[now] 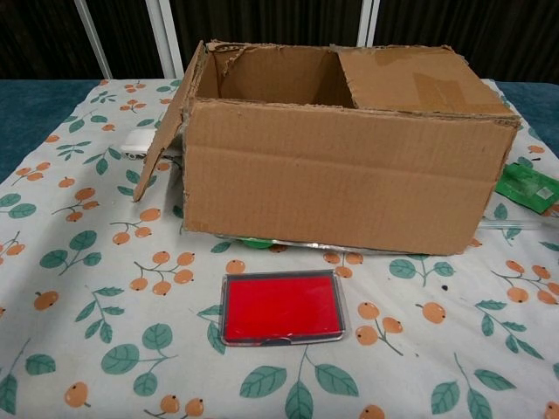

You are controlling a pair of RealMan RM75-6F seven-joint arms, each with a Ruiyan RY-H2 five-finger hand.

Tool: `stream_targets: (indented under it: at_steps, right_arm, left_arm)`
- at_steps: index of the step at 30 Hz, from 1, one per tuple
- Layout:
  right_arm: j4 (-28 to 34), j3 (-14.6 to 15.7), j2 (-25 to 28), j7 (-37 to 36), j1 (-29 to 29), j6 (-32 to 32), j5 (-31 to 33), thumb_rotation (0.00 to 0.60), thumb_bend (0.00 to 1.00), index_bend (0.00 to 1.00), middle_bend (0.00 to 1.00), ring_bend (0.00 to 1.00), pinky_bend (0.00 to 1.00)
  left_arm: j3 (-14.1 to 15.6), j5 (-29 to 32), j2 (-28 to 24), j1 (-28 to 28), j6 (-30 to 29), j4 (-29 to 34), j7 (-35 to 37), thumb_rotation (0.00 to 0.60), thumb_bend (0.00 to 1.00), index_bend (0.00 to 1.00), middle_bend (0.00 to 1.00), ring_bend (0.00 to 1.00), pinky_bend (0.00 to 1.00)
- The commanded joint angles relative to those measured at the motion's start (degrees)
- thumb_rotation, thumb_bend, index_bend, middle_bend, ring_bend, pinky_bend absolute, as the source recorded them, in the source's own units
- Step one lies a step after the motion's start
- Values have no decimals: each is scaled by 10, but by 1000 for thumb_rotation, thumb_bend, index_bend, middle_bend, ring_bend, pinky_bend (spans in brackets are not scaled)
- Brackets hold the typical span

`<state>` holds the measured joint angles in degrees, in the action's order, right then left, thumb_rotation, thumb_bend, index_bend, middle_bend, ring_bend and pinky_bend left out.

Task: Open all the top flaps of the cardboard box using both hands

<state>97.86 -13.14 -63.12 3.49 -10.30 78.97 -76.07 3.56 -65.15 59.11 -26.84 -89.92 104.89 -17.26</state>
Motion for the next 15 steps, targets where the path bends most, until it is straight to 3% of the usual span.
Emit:
stream_targets:
  at_steps: [1,4,5,9,15]
  right_arm:
    - [31,-23,32,45,-49,-47,-9,600,353,0,0,2,228]
    - [51,-36,47,78,-87,-82,-15,600,412,0,0,2,228]
    - [60,-50,56,104,-127,-119,-26,600,426,0,0,2,228]
    - [72,-76,63,159,-199,-186,-6,600,510,1,0,6,228]
    - [66,-97,47,206,-286,-263,33,600,830,146,78,71,232]
  left_arm:
    - [3,-26,62,56,-50,-70,23,600,180,0,0,0,0]
    - [-2,-31,83,76,-53,-104,43,600,180,0,0,0,0]
    - [-4,-32,90,83,-50,-121,57,600,180,0,0,0,0]
    - [-18,-40,99,94,-38,-147,81,600,180,0,0,0,0]
    - [-33,-53,102,103,-28,-165,101,600,181,0,0,0,0]
